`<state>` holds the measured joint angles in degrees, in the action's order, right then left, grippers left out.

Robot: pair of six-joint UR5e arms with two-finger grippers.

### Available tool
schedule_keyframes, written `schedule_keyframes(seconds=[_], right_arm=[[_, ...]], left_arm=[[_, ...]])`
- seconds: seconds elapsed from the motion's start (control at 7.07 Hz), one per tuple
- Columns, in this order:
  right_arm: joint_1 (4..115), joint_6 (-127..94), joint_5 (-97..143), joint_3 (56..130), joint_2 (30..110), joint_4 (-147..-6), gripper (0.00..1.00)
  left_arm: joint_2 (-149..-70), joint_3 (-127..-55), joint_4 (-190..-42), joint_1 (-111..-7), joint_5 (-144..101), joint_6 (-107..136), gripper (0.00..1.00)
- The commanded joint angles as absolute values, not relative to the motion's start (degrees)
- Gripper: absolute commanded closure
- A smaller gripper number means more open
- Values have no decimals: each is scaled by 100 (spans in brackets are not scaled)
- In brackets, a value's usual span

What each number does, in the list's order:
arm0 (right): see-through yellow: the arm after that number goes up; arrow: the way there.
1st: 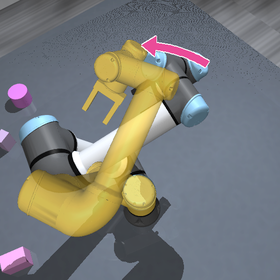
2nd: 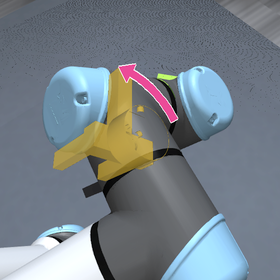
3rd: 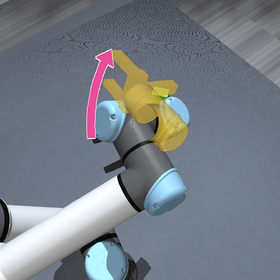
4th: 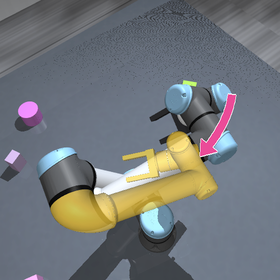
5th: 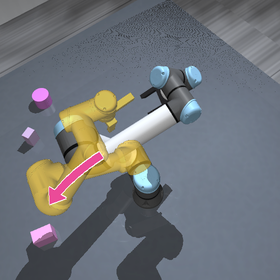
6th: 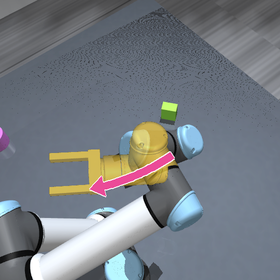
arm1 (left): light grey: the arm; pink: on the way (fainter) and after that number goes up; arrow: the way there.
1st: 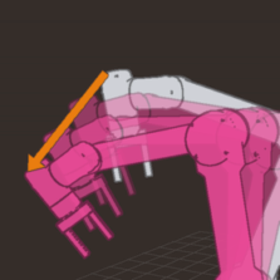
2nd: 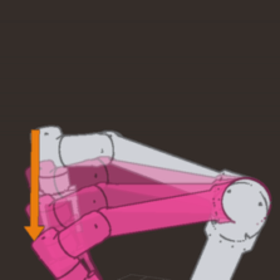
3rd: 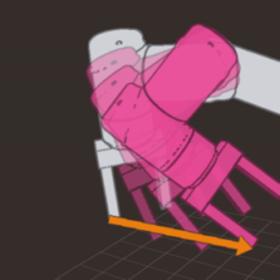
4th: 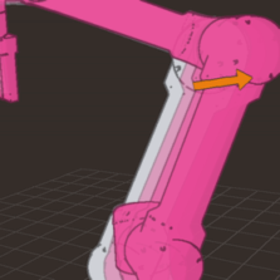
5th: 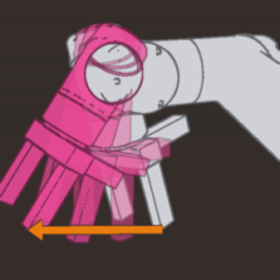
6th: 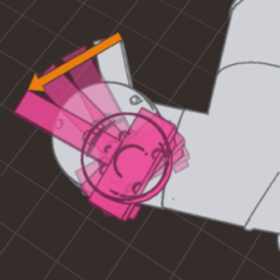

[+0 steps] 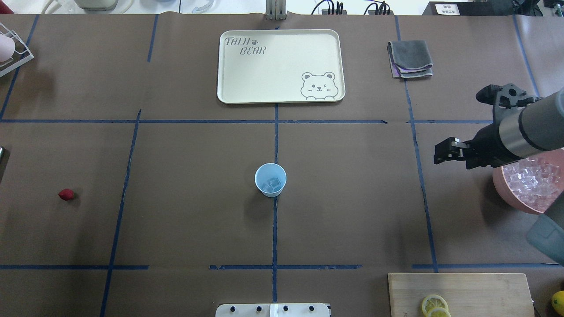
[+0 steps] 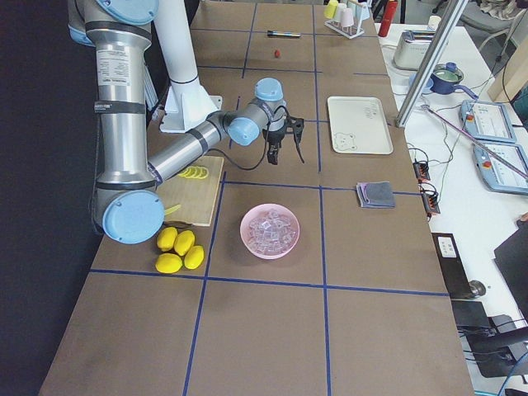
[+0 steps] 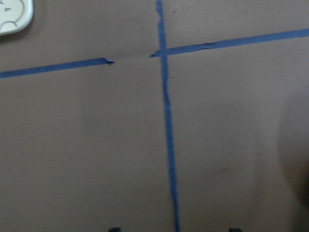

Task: Mash ice and strawberries in cup
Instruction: 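Move the right gripper back over the pink bowl, then lower the right gripper into the bowl and grasp a third ice cube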

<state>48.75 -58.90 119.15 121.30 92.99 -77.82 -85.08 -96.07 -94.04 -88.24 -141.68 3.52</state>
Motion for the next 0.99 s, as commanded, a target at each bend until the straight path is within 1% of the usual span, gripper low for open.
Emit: schedule_keyframes(seconds=[0.0,0.14,0.42,0.57,0.71,0.85], right_arm=[[5473,-3518,11936,12103,10131,-7787,16],[5641,-2619,11936,12042,10290,-7787,15],[5669,-1376,11944,11892,10345,-7787,12],[5669,-849,12005,11709,10353,-7517,12],[5669,-670,12450,11420,10371,-7149,12],[5669,-633,12619,11278,10362,-7067,13]], left_arm=[[-8508,-9606,-9404,-8824,-14168,352,0],[-8508,-9606,-9404,-8824,-14168,352,0],[-8508,-9606,-9404,-8824,-14168,352,0],[-8508,-9606,-9404,-8824,-14168,352,0],[-8508,-9606,-9404,-8824,-14168,352,0],[-8508,-9606,-9404,-8824,-14168,352,0]])
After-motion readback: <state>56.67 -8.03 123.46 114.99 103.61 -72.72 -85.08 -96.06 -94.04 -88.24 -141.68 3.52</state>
